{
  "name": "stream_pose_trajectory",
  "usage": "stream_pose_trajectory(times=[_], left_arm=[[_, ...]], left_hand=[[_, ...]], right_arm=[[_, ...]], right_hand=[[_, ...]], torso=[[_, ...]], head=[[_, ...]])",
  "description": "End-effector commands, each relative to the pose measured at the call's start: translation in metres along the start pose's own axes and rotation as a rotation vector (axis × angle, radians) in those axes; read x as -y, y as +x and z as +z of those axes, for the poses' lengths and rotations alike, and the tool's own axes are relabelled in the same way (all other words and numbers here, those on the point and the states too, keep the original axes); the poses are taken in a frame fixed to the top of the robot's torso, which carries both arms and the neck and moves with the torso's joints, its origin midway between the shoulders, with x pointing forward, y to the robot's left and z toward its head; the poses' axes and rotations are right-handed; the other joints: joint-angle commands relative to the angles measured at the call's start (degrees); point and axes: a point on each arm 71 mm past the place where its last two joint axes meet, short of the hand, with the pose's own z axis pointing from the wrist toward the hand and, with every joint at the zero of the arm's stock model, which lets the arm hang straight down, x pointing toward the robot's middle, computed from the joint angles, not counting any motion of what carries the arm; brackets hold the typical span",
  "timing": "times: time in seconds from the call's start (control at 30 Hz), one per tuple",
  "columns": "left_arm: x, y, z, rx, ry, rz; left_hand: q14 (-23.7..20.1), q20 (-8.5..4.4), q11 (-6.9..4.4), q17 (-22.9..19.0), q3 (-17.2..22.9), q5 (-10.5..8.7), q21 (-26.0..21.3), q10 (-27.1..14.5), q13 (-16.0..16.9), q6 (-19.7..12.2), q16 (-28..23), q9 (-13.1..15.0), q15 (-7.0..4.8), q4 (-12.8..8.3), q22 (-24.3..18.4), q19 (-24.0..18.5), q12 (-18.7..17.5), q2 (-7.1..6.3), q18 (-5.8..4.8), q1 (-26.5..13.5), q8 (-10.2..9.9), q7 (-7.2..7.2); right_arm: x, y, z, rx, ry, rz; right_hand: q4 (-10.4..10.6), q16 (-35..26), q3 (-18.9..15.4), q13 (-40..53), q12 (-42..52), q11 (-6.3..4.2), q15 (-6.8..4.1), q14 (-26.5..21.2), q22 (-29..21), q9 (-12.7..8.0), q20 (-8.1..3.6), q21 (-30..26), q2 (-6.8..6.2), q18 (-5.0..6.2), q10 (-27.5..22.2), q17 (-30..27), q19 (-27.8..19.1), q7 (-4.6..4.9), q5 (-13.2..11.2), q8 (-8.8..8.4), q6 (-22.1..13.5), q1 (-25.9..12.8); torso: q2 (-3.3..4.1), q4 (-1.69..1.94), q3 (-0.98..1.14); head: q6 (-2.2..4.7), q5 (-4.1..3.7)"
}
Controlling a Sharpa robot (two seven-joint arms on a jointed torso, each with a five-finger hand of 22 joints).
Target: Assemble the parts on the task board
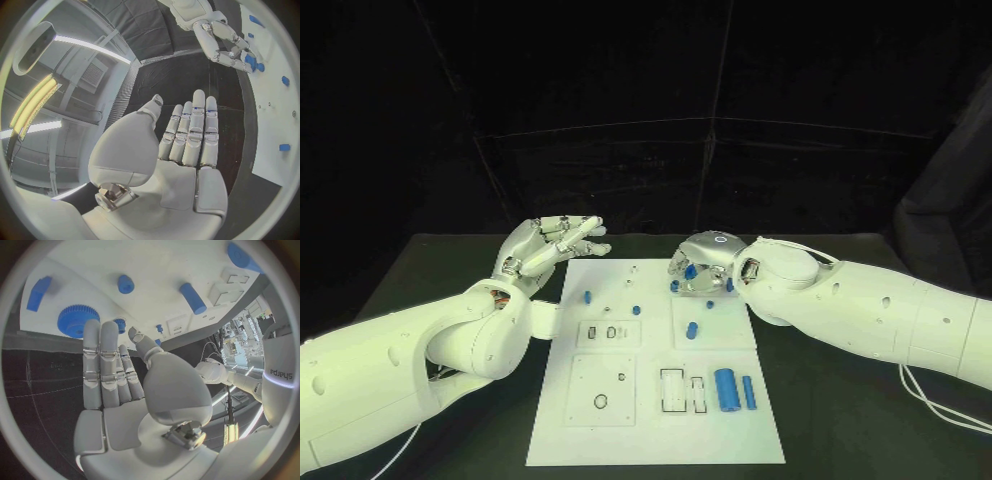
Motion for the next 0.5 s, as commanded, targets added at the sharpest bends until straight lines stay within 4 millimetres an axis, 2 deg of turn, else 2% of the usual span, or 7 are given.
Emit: stream_pose_trajectory(times=[0.03, 0.13, 0.3, 0.5], left_arm=[[0.0005, 0.0015, 0.0002, -0.027, 0.003, -0.005], [0.0002, 0.0015, 0.0002, -0.028, 0.002, -0.006], [-0.0002, 0.0008, 0.0003, -0.028, 0.001, -0.006], [-0.0005, 0.0001, 0.0004, -0.028, 0.000, -0.005]], left_hand=[[0.2, -0.02, 0.30, 0.1, 0.0, 0.10, 0.0, 0.2, -0.1, 0.2, -0.1, -0.1, 0.13, -0.2, -0.1, 0.5, -0.3, 0.40, 0.41, 0.3, -0.2, 0.14], [0.2, -0.02, 0.31, 0.1, 0.0, 0.10, 0.0, 0.2, -0.1, 0.2, -0.1, -0.1, 0.14, -0.2, -0.1, 0.5, -0.3, 0.43, 0.41, 0.3, -0.2, 0.16], [0.2, -0.01, 0.33, 0.1, 0.0, 0.10, 0.0, 0.2, -0.1, 0.2, -0.2, -0.1, 0.15, -0.2, -0.1, 0.5, -0.4, 0.45, 0.41, 0.2, -0.2, 0.19], [0.2, -0.01, 0.36, 0.2, 0.0, 0.10, 0.0, 0.1, -0.1, 0.2, -0.2, -0.1, 0.16, -0.2, -0.1, 0.5, -0.4, 0.48, 0.41, 0.2, -0.3, 0.23]], right_arm=[[0.0006, -0.0003, 0.0020, -0.019, 0.021, -0.059], [0.0012, 0.0009, 0.0034, -0.033, 0.028, -0.062], [0.0005, 0.0029, 0.0058, -0.056, 0.030, -0.065], [0.0009, 0.0056, 0.0081, -0.088, 0.038, -0.067]], right_hand=[[0.0, 1.0, 0.6, 0.0, 0.1, 0.01, -0.05, 1.3, 0.5, 0.0, 0.07, 0.9, -0.37, 0.63, -0.7, 0.6, -0.6, 0.00, -0.2, -0.10, -0.5, 0.2], [0.1, 1.8, 0.8, 0.0, 0.2, -0.01, -0.03, 1.1, 1.0, 0.0, 0.10, 1.7, -0.19, 0.65, -0.8, 1.2, -0.9, -0.02, -0.3, -0.07, -0.5, 0.3], [0.3, 3.1, 1.3, 0.1, 0.4, -0.04, -0.07, 1.0, 1.8, 0.1, 0.14, 2.9, 0.20, 0.67, -0.5, 1.9, -1.3, -0.07, -0.5, -0.04, -0.5, 0.3], [0.3, 5.5, 2.6, 0.0, 0.6, -0.11, -0.10, 0.8, 2.9, 0.1, 0.15, 4.8, 0.61, 0.68, 0.2, 3.7, -1.8, -0.13, -1.3, 0.02, -0.1, 0.3]], torso=[[0.30, 0.15, -0.01], [0.35, 0.22, -0.05], [0.35, 0.11, 0.03], [0.52, 0.22, 0.03]], head=[[-0.16, -0.09], [-0.35, -0.07], [-0.60, 0.09], [-0.87, 0.11]])
